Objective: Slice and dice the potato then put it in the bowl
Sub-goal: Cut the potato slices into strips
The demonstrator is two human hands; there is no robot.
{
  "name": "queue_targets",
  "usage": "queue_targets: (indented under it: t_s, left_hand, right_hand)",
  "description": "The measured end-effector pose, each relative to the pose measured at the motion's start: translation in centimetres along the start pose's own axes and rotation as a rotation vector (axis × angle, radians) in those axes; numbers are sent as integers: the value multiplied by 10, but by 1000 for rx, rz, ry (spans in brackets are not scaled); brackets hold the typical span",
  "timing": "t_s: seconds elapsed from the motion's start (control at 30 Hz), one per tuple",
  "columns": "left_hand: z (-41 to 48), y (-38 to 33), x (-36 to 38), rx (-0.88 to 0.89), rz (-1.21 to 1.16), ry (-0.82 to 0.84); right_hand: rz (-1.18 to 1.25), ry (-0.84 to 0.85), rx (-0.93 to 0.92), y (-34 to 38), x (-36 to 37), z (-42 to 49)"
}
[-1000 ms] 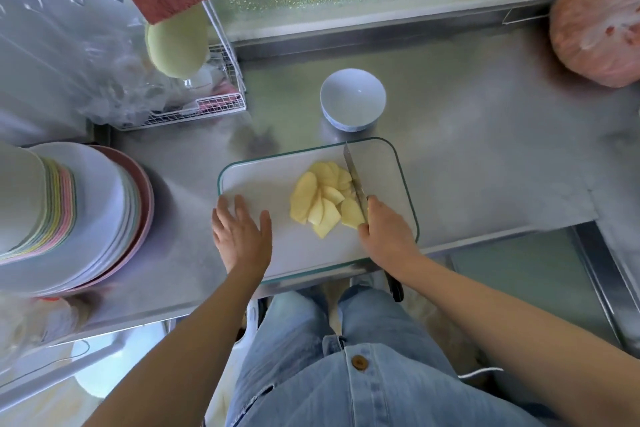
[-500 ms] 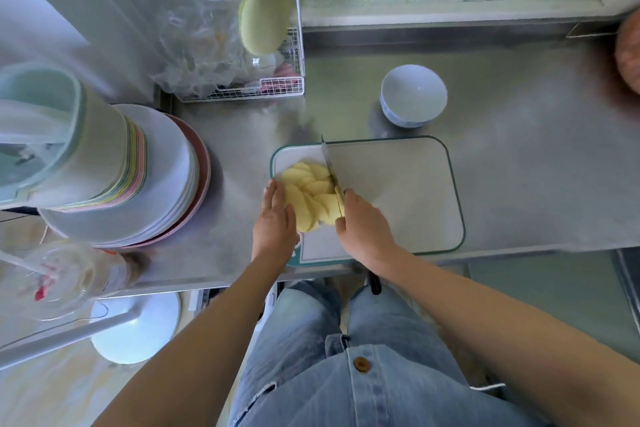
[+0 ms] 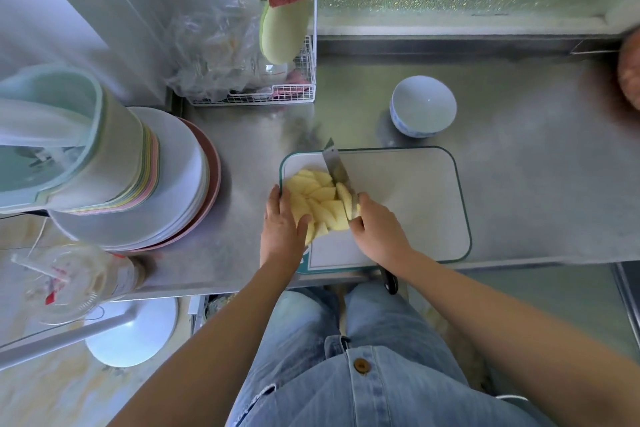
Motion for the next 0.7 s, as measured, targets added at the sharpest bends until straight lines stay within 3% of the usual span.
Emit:
queue_targets:
  t_s: [0.17,0.27,0.37,0.43,0.53,0.6,0.7]
  left_hand:
    - [0,0,-4,54,132,-112]
    - [0,-7,-3,57,170,-147]
    - [9,-26,-4,110,111,-241]
    - [20,-48,-4,119,-32,-175]
    - [39,-86,6,-35,-264,21]
    - [48,-107,16,-130,-289,104]
    - [56,-121,28,-183,-254,89]
  right_hand:
    - [257,-9,97,-23,-19,18]
    - [508,113,192,-40,-35,20]
    - [575,213,201,-53,-47,17]
    - [582,250,177,-57,-51,15]
    - [580,263,143,-61,-55,13]
    - [575,275,115,-64,-59,12]
    - [573,282,109,-73,-68,13]
Point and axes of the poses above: each hand's wrist, its own z-axis towards the middle knuckle, its own x-axis out of the palm, y = z × x, the point moved 2 cm from there along z, towards the middle knuckle, and after that the axes turned 14 degrees about x, right-handed, at the moved point
